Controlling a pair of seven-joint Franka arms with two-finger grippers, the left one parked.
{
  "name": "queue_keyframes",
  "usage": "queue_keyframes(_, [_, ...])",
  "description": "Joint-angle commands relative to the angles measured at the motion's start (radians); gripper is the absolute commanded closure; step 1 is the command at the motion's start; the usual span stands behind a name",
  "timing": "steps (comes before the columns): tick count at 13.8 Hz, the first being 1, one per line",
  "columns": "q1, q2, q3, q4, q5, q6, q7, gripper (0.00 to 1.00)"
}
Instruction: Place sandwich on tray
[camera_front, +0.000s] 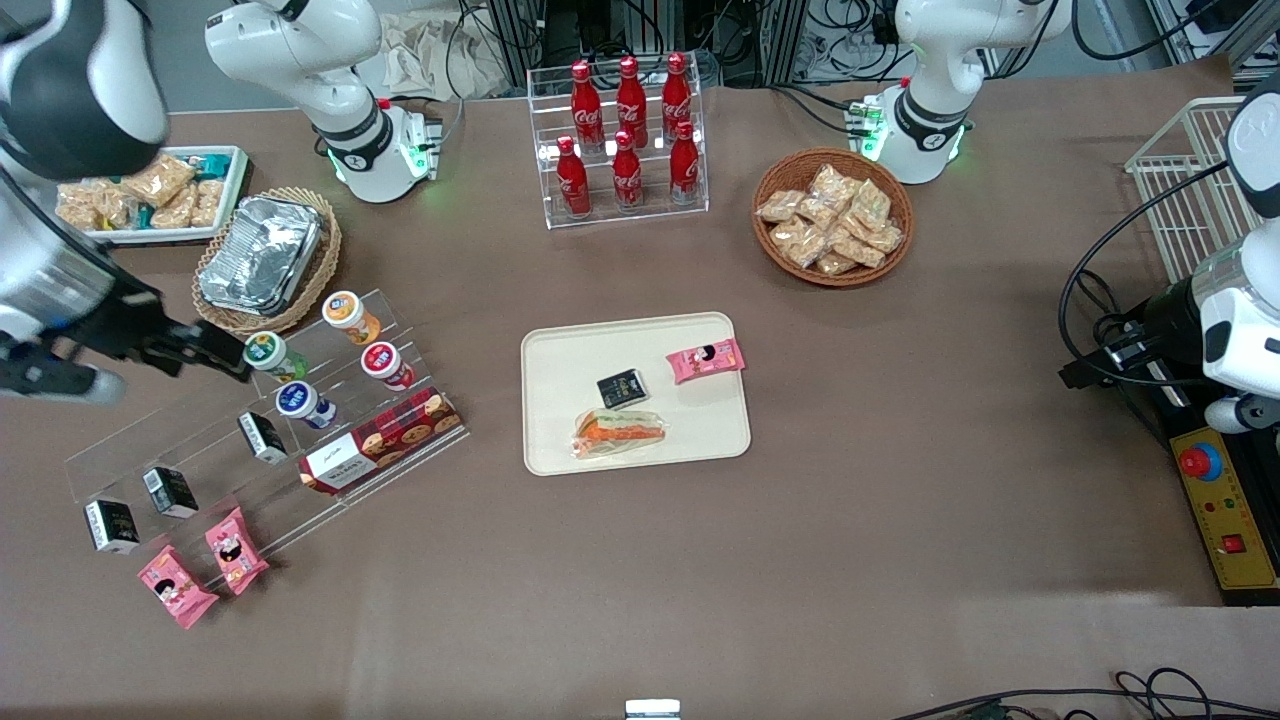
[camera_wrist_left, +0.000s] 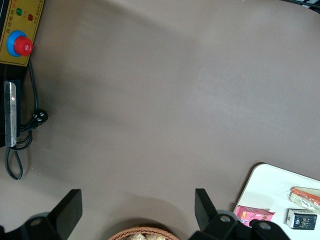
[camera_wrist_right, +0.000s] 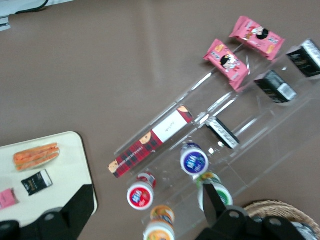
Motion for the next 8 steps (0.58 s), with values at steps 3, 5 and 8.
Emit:
queue_keyframes(3, [-0.011,-0.029,0.011,0.134,-0.037,-0.195,-0.012,0.04])
queue_keyframes(5, [-0.012,-0.023,0.01,0.166,-0.037,-0.211,-0.015,0.04])
queue_keyframes(8, [-0.011,0.0,0.004,0.199,-0.041,-0.214,-0.012,0.04])
